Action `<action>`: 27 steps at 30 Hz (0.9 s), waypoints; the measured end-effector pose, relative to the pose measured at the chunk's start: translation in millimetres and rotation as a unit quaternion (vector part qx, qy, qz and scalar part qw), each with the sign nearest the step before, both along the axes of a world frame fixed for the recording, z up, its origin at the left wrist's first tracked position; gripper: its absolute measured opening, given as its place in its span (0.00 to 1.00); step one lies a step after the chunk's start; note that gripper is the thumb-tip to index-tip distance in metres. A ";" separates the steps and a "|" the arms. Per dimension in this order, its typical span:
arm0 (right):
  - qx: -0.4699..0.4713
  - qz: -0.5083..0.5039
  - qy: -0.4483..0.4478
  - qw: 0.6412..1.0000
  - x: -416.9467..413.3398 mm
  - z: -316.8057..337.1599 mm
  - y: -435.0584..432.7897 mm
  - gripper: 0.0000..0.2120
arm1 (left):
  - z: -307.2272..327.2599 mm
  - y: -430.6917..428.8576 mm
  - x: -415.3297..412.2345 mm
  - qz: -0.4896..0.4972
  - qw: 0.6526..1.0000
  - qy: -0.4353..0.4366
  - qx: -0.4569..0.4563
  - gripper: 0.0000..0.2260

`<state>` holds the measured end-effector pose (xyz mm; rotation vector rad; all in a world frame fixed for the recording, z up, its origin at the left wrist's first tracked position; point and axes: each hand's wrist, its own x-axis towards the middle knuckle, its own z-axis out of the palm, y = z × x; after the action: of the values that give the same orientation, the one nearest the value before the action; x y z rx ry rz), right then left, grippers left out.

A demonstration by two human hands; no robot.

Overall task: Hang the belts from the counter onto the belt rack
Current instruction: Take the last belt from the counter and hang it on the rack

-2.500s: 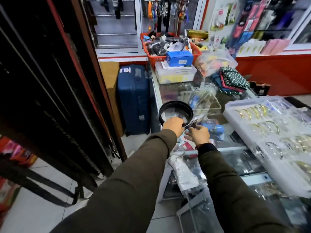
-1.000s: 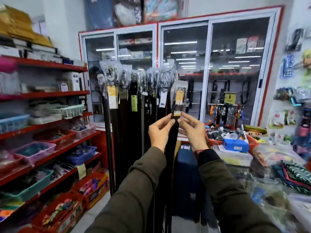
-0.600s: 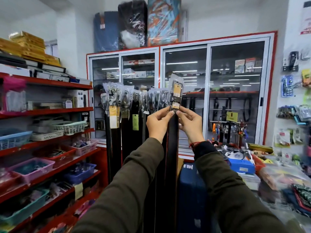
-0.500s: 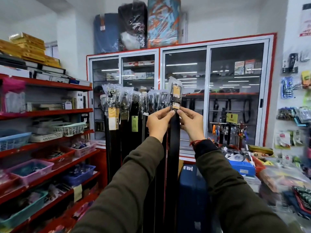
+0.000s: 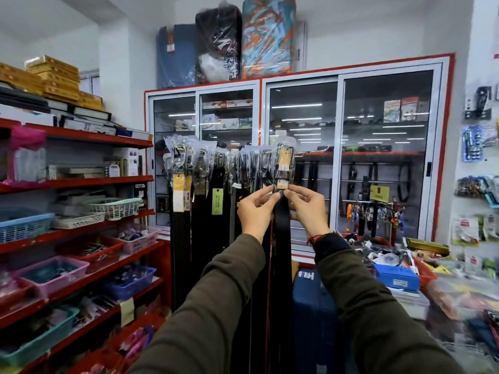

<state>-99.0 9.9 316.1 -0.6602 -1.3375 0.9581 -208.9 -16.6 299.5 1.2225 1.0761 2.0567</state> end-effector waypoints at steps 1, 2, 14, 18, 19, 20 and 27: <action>0.012 -0.009 -0.001 1.000 -0.2 0.2 1.1 0.14 | 0.3 1.9 1.0 0.008 1.000 0.001 0.010 0.16; 0.027 -0.022 0.000 0.999 -0.9 0.7 2.1 0.13 | 0.4 3.8 1.6 0.019 1.000 0.004 0.024 0.16; 0.063 -0.054 -0.033 0.996 -14.0 -8.7 29.2 0.15 | -15.5 21.8 -8.9 0.062 0.997 0.020 0.043 0.15; 0.245 -0.163 -0.130 0.947 -19.3 -23.8 32.7 0.24 | -16.5 18.9 -18.7 0.184 0.943 0.258 0.102 0.24; 0.295 -0.178 -0.163 0.924 -19.6 -28.7 35.5 0.26 | -16.2 19.3 -22.6 0.210 0.914 0.327 0.117 0.28; 0.333 -0.191 -0.202 0.901 -19.5 -33.1 38.8 0.27 | -14.8 20.6 -27.5 0.235 0.881 0.392 0.126 0.31; 0.374 -0.237 -0.389 0.808 -19.6 -36.4 63.4 0.30 | 0.4 42.3 -61.4 0.354 0.671 0.650 0.054 0.32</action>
<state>-118.6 73.3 279.7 -0.7243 -1.9588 -0.3460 -270.3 25.7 299.8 2.8261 2.3323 1.3875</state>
